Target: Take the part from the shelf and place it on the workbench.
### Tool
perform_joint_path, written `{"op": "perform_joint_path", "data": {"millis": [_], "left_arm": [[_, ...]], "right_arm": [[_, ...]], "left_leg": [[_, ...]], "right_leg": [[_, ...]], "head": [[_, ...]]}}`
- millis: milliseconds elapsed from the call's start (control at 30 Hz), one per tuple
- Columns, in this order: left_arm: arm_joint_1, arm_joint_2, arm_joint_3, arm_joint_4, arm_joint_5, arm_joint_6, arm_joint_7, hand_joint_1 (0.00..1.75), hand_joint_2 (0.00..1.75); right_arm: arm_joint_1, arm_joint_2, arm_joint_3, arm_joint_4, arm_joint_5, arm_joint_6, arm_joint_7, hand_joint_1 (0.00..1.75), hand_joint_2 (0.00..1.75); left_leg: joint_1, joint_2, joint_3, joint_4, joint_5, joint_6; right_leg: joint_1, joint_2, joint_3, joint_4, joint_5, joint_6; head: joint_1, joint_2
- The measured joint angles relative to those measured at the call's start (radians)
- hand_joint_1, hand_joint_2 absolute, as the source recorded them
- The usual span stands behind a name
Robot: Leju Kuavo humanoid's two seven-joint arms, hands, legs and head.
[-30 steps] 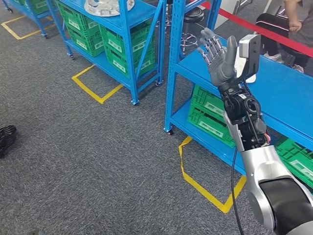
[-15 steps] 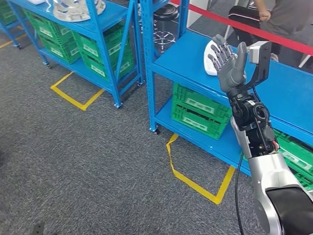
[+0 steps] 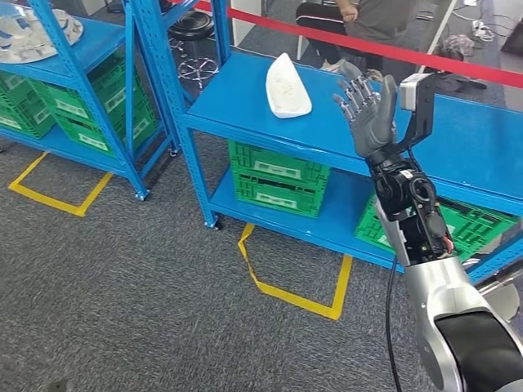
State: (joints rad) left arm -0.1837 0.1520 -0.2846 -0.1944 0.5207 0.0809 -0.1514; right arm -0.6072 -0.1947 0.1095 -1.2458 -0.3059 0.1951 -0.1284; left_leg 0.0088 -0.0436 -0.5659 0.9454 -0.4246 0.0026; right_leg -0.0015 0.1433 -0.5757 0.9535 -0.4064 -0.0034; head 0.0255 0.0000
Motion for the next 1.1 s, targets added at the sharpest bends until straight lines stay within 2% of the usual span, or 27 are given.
{"op": "perform_joint_path", "data": {"millis": [33,67,133,167,200,233,267,300,367,400,433,500,533,567,633,700,733,767,800,833,867,900,933,1000,1033,1067,1100], "left_arm": [[-0.001,0.000,0.000,0.000,0.000,0.000,0.000,0.00,0.00],[-0.003,-0.001,0.000,0.000,0.000,0.000,-0.001,0.00,0.00],[-0.003,-0.001,0.000,0.000,0.001,0.000,-0.003,0.00,0.00],[-0.001,-0.001,0.000,0.000,0.002,0.000,-0.003,0.00,0.00],[0.002,-0.001,0.000,0.000,0.003,0.000,-0.004,0.00,0.00],[0.004,-0.001,0.000,0.000,0.004,0.000,-0.005,0.00,0.00],[0.006,-0.001,0.000,0.000,0.006,0.000,-0.005,0.00,0.00],[0.007,-0.001,0.000,0.000,0.007,0.000,-0.006,0.00,0.00],[0.007,-0.001,0.000,0.000,0.010,0.000,-0.009,0.00,0.00],[0.006,0.000,0.000,0.000,0.011,0.001,-0.011,0.00,0.00],[0.007,0.000,0.000,0.000,0.011,0.002,-0.012,0.00,0.00],[0.006,0.001,0.000,0.000,0.012,0.004,-0.013,0.00,0.00],[0.005,0.000,0.000,0.000,0.012,0.005,-0.014,0.00,0.00],[0.004,0.000,0.000,0.000,0.012,0.006,-0.014,0.00,0.00],[0.004,-0.001,0.000,0.000,0.012,0.008,-0.015,0.00,0.00],[0.008,0.000,0.000,0.000,0.012,0.010,-0.015,0.00,0.00],[0.010,0.000,0.000,0.000,0.012,0.010,-0.015,0.00,0.00],[0.011,-0.001,0.000,0.000,0.012,0.010,-0.015,0.00,0.00],[0.011,-0.001,0.000,0.000,0.012,0.010,-0.014,0.00,0.00],[0.010,-0.001,0.000,0.000,0.012,0.010,-0.014,0.00,0.00],[0.009,0.000,0.000,0.000,0.012,0.010,-0.014,0.00,0.00],[0.008,0.001,0.000,0.000,0.012,0.010,-0.014,0.00,0.00],[0.007,0.002,0.000,0.000,0.012,0.010,-0.015,0.00,0.00],[0.007,0.001,0.000,0.000,0.012,0.011,-0.015,0.00,0.00],[0.005,0.000,0.000,0.000,0.012,0.012,-0.015,0.00,0.00],[0.004,-0.001,0.000,0.000,0.012,0.012,-0.015,0.00,0.00],[0.002,-0.002,0.000,0.000,0.012,0.013,-0.016,0.00,0.00]], "right_arm": [[0.001,-0.001,-0.002,-0.002,0.000,-0.001,0.001,0.00,0.00],[0.001,-0.002,-0.003,-0.005,0.000,-0.001,0.001,0.00,0.00],[0.003,-0.004,-0.006,-0.009,0.000,-0.003,0.004,0.00,0.00],[0.006,-0.004,-0.005,-0.011,0.001,-0.004,0.006,0.00,0.00],[0.011,-0.004,-0.005,-0.013,0.001,-0.004,0.008,0.00,0.00],[0.015,-0.004,-0.005,-0.015,0.001,-0.005,0.010,0.00,0.00],[0.020,-0.004,-0.005,-0.018,0.002,-0.006,0.012,0.00,0.00],[0.022,-0.004,-0.005,-0.022,0.002,-0.006,0.014,0.00,0.00],[0.023,-0.004,-0.005,-0.034,0.002,-0.005,0.017,0.00,0.00],[0.023,-0.004,-0.005,-0.039,0.002,-0.004,0.019,0.00,0.00],[0.024,-0.004,-0.004,-0.044,0.002,-0.004,0.021,0.00,0.00],[0.029,-0.004,-0.005,-0.054,0.002,-0.003,0.025,0.00,0.00],[0.031,-0.004,-0.005,-0.059,0.002,-0.003,0.028,0.00,0.00],[0.032,-0.004,-0.005,-0.065,0.002,-0.003,0.030,0.00,0.00],[0.032,-0.004,-0.005,-0.076,0.002,-0.003,0.033,0.00,0.00],[0.035,-0.004,-0.004,-0.081,0.002,-0.003,0.036,0.00,0.00],[0.037,-0.004,-0.003,-0.082,0.002,-0.003,0.037,0.00,0.00],[0.038,-0.004,-0.003,-0.083,0.002,-0.003,0.037,0.00,0.00],[0.039,-0.004,-0.002,-0.086,0.002,-0.003,0.037,0.00,0.00],[0.039,-0.004,-0.002,-0.089,0.002,-0.003,0.037,0.00,0.00],[0.038,-0.004,-0.002,-0.093,0.002,-0.003,0.037,0.00,0.00],[0.038,-0.004,-0.002,-0.096,0.002,-0.003,0.038,0.00,0.00],[0.038,-0.004,-0.002,-0.098,0.002,-0.003,0.038,0.00,0.00],[0.040,-0.004,-0.003,-0.102,0.002,-0.004,0.042,0.00,0.00],[0.042,-0.005,-0.004,-0.106,0.002,-0.005,0.044,0.00,0.00],[0.042,-0.005,-0.005,-0.110,0.002,-0.005,0.047,0.00,0.00],[0.042,-0.006,-0.007,-0.113,0.001,-0.006,0.049,0.00,0.00]], "left_leg": [[0.001,0.011,0.003,-0.004,0.001,0.005],[0.003,0.023,0.006,-0.009,0.003,0.010],[0.003,0.044,0.009,-0.012,0.002,0.015],[0.003,0.056,0.009,-0.011,0.001,0.017],[0.003,0.068,0.010,-0.011,-0.001,0.017],[0.003,0.080,0.011,-0.011,-0.003,0.016],[0.004,0.092,0.014,-0.011,-0.005,0.014],[0.005,0.104,0.018,-0.010,-0.009,0.011],[0.002,0.124,0.027,-0.009,-0.016,0.002],[0.000,0.134,0.030,-0.009,-0.019,-0.002],[-0.003,0.144,0.032,-0.008,-0.021,-0.006],[-0.005,0.165,0.036,-0.008,-0.025,-0.015],[-0.002,0.154,0.035,0.001,-0.034,-0.021],[0.001,0.132,0.027,0.025,-0.051,-0.025],[0.006,0.071,-0.027,0.144,-0.113,-0.031],[0.006,0.051,-0.103,0.288,-0.164,-0.031],[0.004,0.049,-0.125,0.318,-0.163,-0.029],[0.004,0.047,-0.127,0.305,-0.141,-0.026],[0.003,0.041,-0.108,0.251,-0.102,-0.022],[0.003,0.023,-0.076,0.171,-0.058,-0.017],[0.005,0.001,-0.044,0.096,-0.025,-0.012],[0.006,-0.014,-0.020,0.041,-0.005,-0.009],[0.006,-0.024,-0.007,0.012,0.001,-0.006],[0.004,-0.006,-0.002,0.003,-0.001,0.001],[0.005,0.006,0.001,-0.001,0.000,0.006],[0.006,0.017,0.004,-0.005,0.001,0.011],[0.008,0.029,0.007,-0.009,0.002,0.015]], "right_leg": [[0.002,-0.017,-0.006,0.009,-0.008,0.005],[0.004,-0.045,-0.019,0.037,-0.027,0.010],[0.005,-0.110,-0.076,0.162,-0.092,0.018],[0.002,-0.125,-0.110,0.237,-0.123,0.022],[-0.002,-0.132,-0.136,0.294,-0.141,0.026],[-0.006,-0.135,-0.145,0.313,-0.139,0.029],[-0.009,-0.140,-0.131,0.287,-0.117,0.031],[-0.011,-0.150,-0.098,0.221,-0.080,0.032],[-0.005,-0.191,-0.018,0.069,-0.025,0.031],[-0.002,-0.208,0.008,0.022,-0.015,0.026],[0.003,-0.214,0.019,0.003,-0.017,0.020],[0.004,-0.193,0.020,-0.001,-0.018,0.005],[0.003,-0.181,0.020,-0.003,-0.015,-0.001],[0.002,-0.169,0.021,-0.005,-0.013,-0.008],[-0.001,-0.147,0.022,-0.007,-0.010,-0.016],[0.000,-0.121,0.022,-0.007,-0.009,-0.020],[0.001,-0.106,0.022,-0.007,-0.009,-0.021],[0.002,-0.091,0.022,-0.007,-0.009,-0.021],[0.002,-0.077,0.023,-0.006,-0.009,-0.021],[0.002,-0.062,0.023,-0.005,-0.009,-0.021],[0.003,-0.049,0.021,-0.004,-0.010,-0.019],[0.003,-0.037,0.019,-0.002,-0.010,-0.016],[0.001,-0.024,0.016,-0.002,-0.009,-0.012],[-0.001,-0.002,0.009,-0.004,-0.007,0.000],[-0.002,-0.005,0.005,-0.001,-0.010,0.006],[0.001,-0.025,-0.004,0.015,-0.022,0.011],[0.003,-0.054,-0.023,0.053,-0.045,0.016]], "head": [[0.002,0.000],[0.006,0.000],[0.018,0.000],[0.023,0.000],[0.026,0.000],[0.030,0.000],[0.035,0.000],[0.039,0.000],[0.049,0.000],[0.050,0.000],[0.049,0.000],[0.043,0.000],[0.040,0.000],[0.036,0.000],[0.025,0.000],[0.011,0.000],[0.007,0.000],[0.004,0.000],[0.002,0.000],[0.000,0.000],[-0.001,0.000],[-0.001,0.000],[-0.001,0.000],[-0.001,0.000],[-0.002,0.000],[0.001,0.000],[0.008,0.000]]}}
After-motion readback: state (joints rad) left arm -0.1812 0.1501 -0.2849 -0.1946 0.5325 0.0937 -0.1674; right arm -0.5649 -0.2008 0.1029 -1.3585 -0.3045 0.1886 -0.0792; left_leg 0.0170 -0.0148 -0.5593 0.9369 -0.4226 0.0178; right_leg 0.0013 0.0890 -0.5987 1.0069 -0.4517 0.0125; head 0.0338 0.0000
